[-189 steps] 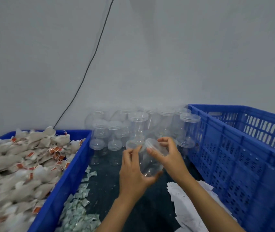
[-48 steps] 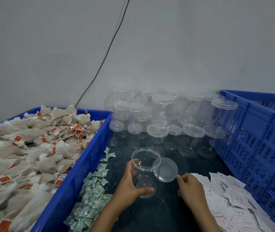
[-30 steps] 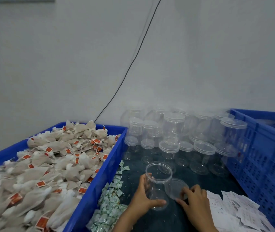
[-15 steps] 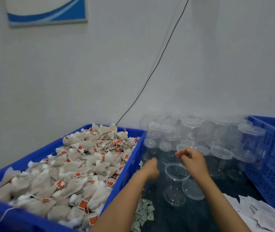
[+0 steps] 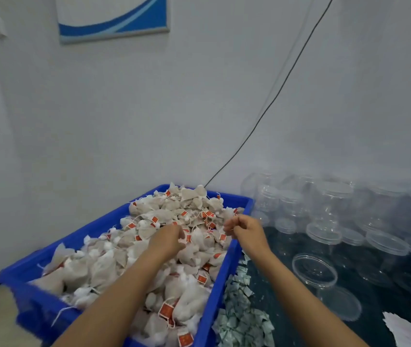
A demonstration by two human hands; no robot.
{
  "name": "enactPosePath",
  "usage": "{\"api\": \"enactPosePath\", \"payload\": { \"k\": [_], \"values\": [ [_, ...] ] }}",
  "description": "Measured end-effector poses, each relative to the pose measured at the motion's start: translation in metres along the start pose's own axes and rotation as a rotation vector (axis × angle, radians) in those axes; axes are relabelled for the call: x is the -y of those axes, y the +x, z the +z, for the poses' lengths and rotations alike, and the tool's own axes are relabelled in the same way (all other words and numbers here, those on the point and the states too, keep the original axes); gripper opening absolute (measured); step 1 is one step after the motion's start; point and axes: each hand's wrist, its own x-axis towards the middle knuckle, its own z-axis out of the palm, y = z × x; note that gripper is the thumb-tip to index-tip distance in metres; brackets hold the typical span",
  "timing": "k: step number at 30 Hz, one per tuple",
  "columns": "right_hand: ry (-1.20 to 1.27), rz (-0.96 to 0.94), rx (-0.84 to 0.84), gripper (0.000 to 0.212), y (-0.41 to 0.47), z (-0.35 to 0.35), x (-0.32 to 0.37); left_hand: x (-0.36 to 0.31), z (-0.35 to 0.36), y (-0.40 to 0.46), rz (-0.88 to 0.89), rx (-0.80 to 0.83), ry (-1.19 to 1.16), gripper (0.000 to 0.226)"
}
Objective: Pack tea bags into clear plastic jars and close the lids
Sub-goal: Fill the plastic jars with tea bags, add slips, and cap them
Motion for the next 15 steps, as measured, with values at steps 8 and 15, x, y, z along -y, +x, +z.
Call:
{"api": "enactPosePath", "payload": {
  "k": [8, 15],
  "values": [
    [-0.12, 0.063, 0.118, 0.026, 0.032, 0.044, -0.012, 0.019, 0.022, 0.022, 0.041, 0.178, 0.067, 0.028],
    [-0.259, 0.107, 0.53, 0.049, 0.048, 0.067, -0.027, 0.009, 0.016, 0.042, 0.073, 0.086, -0.305, 0.012]
  ]
}}
